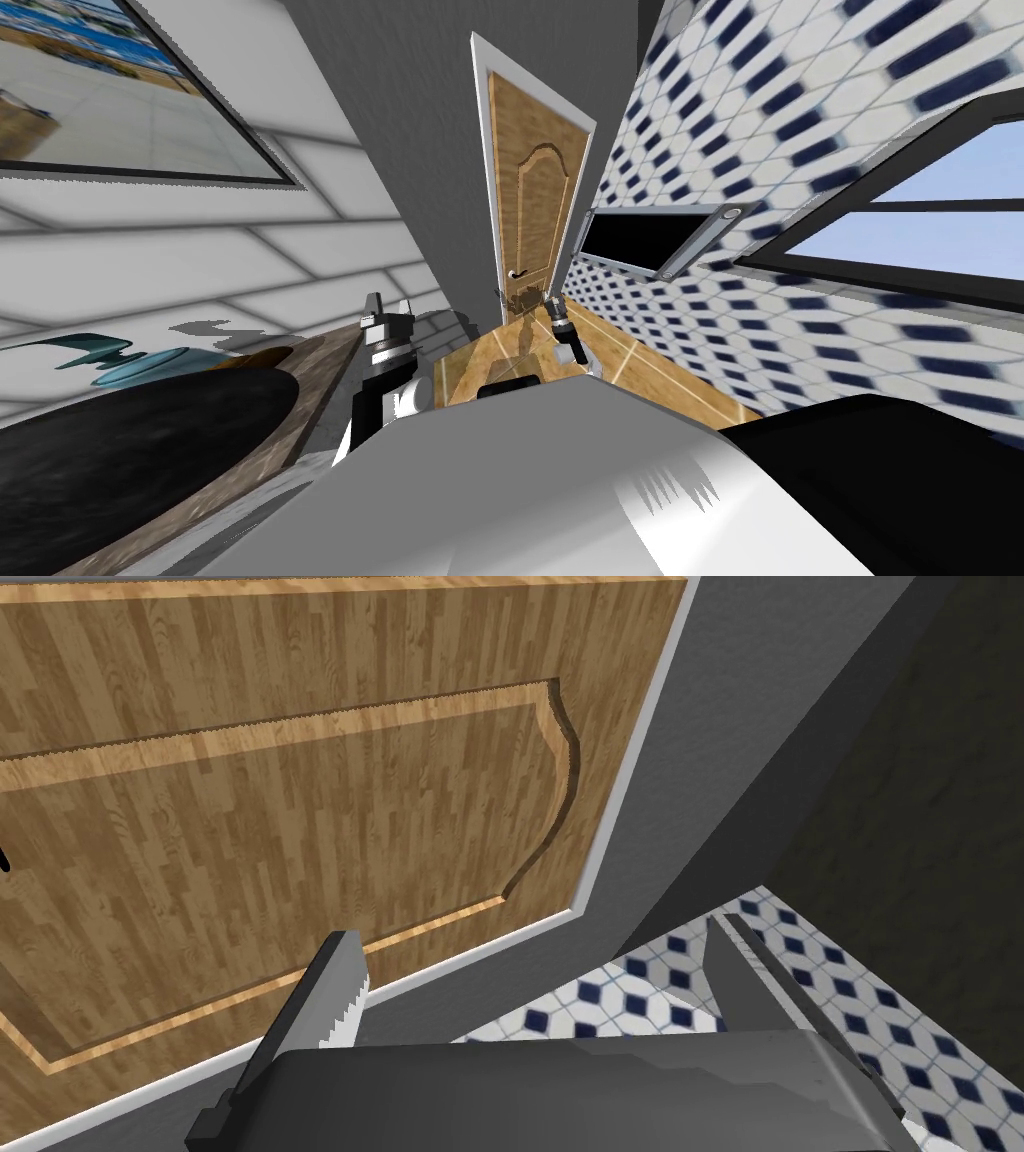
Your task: Pull the door open
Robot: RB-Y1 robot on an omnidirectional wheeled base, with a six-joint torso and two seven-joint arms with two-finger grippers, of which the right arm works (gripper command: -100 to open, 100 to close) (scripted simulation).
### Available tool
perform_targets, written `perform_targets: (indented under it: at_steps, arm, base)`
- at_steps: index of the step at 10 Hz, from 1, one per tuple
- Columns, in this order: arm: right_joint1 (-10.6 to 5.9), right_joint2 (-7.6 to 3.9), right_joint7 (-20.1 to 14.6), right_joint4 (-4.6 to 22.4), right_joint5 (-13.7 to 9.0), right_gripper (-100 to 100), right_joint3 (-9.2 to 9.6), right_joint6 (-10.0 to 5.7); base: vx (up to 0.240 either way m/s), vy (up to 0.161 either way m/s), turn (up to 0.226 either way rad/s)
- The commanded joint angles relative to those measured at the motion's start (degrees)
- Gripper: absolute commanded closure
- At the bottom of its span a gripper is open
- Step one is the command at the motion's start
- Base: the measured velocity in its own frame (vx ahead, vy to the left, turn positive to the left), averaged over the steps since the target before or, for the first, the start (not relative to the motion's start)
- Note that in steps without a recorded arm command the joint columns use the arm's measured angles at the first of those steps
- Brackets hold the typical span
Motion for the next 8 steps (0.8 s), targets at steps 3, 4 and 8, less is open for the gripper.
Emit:
perform_targets:
  at_steps: [3,4,8]
  arm:
    - [-2.06,-1.23,-1.4,6.1,0.8,-100,0.29,-0.68]
    - [-2.67,-1.58,-1.8,7.8,1.1,-100,0.35,-0.83]
    - [-4.51,-2.63,-2.9,12.9,1.7,-100,0.53,-1.30]
  base:
    - [0.104,-0.025,0.073]
    - [0.090,-0.023,0.056]
    - [0.068,-0.013,0.046]
